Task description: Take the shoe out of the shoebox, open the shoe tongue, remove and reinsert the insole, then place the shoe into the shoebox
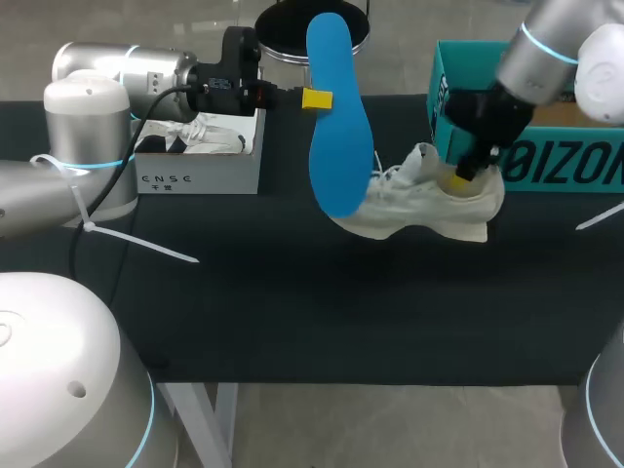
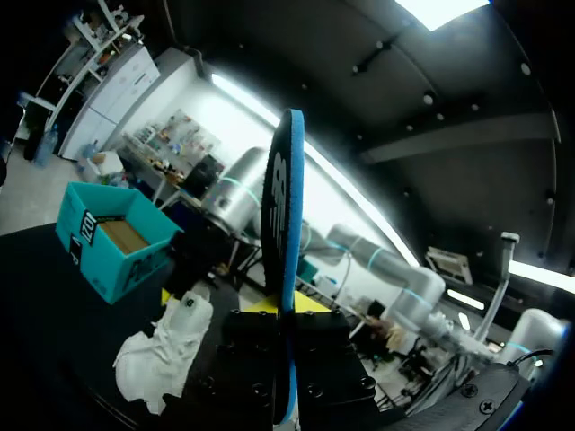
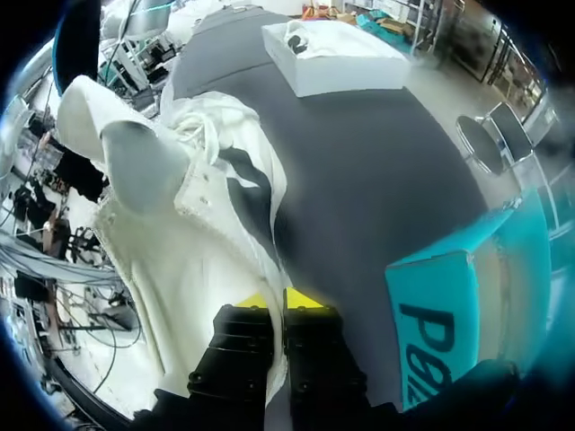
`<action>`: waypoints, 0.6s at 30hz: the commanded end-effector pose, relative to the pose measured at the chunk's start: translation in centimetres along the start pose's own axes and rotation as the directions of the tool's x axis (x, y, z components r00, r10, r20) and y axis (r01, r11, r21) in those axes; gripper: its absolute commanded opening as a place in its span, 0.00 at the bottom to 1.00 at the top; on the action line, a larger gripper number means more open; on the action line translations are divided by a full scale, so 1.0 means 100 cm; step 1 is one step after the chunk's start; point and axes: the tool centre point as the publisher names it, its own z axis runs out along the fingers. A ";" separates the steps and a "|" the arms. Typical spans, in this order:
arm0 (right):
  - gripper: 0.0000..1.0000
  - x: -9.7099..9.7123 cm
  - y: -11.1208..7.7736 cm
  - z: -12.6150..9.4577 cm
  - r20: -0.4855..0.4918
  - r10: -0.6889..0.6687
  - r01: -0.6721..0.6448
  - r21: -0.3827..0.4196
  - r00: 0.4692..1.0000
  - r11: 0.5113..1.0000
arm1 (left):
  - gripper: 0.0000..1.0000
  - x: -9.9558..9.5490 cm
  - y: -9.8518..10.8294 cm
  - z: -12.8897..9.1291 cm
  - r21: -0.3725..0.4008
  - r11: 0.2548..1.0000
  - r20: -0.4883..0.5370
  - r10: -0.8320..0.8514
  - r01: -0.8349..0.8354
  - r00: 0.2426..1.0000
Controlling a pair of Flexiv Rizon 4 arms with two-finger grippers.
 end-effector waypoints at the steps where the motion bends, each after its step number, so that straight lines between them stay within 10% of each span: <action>1: 0.00 0.026 -0.028 -0.030 0.306 0.495 -0.545 0.104 0.813 0.832 | 0.00 0.000 0.000 0.001 0.000 1.000 0.003 0.000 0.000 1.000; 6: 0.00 0.066 -0.054 -0.039 0.366 0.720 -0.768 -0.024 0.589 0.640 | 0.00 0.000 0.000 0.001 0.000 1.000 0.003 0.000 0.000 1.000; 18: 0.00 0.075 -0.052 -0.033 0.301 0.722 -0.752 -0.026 0.623 0.659 | 0.00 0.000 0.000 0.001 0.000 1.000 0.003 0.000 0.000 1.000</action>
